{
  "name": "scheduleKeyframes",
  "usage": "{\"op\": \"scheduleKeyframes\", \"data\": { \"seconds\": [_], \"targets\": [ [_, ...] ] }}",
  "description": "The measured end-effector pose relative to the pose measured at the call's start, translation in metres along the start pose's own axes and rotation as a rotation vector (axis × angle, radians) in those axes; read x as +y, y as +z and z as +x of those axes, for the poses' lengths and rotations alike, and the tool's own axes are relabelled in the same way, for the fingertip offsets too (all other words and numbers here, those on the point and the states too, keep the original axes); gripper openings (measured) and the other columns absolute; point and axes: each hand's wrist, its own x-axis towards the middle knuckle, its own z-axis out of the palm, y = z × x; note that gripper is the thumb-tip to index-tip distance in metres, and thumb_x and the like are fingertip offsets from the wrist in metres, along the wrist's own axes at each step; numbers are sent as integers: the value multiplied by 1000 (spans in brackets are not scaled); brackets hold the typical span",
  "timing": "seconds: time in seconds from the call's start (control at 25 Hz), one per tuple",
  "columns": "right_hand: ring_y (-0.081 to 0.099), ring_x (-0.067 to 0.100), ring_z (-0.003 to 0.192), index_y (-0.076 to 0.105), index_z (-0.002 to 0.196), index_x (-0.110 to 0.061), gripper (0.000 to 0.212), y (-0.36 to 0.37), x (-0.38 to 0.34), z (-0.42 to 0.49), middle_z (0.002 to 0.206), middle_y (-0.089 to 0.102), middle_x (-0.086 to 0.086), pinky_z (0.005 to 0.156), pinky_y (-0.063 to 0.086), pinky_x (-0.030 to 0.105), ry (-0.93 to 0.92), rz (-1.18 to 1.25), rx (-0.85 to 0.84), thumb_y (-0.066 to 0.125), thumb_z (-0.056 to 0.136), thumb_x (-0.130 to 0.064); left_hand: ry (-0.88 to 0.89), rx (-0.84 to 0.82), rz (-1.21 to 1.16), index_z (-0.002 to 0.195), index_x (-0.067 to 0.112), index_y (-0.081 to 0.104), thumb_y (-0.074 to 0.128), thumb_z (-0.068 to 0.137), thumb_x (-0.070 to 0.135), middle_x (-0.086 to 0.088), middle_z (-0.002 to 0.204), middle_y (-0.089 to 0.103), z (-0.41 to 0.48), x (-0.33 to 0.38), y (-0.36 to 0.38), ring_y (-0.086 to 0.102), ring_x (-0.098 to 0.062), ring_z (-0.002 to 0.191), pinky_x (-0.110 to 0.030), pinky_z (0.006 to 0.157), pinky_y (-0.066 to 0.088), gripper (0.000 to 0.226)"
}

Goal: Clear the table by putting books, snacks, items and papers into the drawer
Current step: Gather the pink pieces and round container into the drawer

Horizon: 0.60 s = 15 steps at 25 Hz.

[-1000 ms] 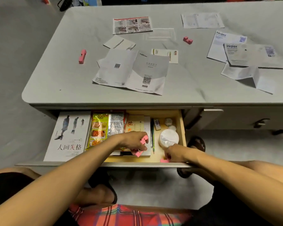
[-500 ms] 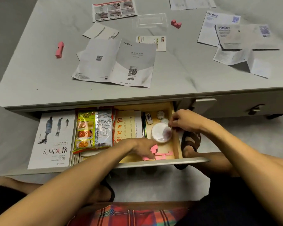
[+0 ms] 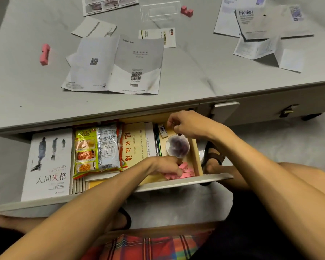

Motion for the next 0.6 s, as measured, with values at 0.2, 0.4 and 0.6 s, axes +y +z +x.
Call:
{"op": "scheduleKeyframes", "data": {
  "seconds": [0.2,0.4,0.6],
  "targets": [
    [60,17,97,64,117,-19,26,6,4,-1,118,64,3,80,43,26,17,-44,-20,52,95,-14,40,65,44,143,11,45,49,84,-4,-7,141,48,-9,-2,0,51,-21,121,-30,99,49,61],
    [61,19,100,64,118,-18,25,8,4,3,122,64,5,82,45,27,23,-54,-19,52,95,-15,80,87,39,141,18,49,49,83,-8,-2,146,46,-17,-7,-6,49,-20,127,-33,102,49,64],
    [63,20,96,66,114,-18,24,8,2,5,105,62,0,78,50,28,12,-52,1,50,95,-13,97,89,-19,135,20,57,47,83,-12,4,138,58,-31,-9,-16,54,-13,121,-28,85,52,63]
  ]
}}
